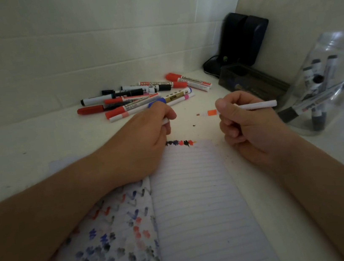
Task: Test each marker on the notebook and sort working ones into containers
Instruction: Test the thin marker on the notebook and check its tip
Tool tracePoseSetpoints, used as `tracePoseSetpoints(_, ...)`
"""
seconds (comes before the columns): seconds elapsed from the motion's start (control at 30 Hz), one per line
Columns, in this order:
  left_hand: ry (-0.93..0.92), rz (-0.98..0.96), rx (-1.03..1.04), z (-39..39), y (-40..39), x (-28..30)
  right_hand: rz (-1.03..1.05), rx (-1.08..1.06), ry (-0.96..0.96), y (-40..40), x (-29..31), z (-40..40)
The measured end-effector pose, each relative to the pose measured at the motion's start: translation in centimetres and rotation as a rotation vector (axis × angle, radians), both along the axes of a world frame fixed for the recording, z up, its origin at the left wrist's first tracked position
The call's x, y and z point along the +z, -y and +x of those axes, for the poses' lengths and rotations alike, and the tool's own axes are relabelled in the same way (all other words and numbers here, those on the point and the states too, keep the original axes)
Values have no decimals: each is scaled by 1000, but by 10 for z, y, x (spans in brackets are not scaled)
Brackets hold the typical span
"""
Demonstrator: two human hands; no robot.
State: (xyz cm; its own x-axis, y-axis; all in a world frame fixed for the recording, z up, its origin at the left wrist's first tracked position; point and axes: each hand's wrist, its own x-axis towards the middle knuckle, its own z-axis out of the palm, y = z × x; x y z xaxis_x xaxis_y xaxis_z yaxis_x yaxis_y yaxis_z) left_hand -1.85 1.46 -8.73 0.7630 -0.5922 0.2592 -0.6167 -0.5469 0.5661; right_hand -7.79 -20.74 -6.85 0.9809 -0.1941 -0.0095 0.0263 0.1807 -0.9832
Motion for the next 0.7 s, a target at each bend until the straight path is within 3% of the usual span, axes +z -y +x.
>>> tracePoseSetpoints(0.27, -33, -114, -44, -1, -1, 1, 24, 209, 15, 6, -1, -1)
tracePoseSetpoints(0.7, -35, -105, -50, -1, -1, 4, -35, 194, -9, 3, -2, 0)
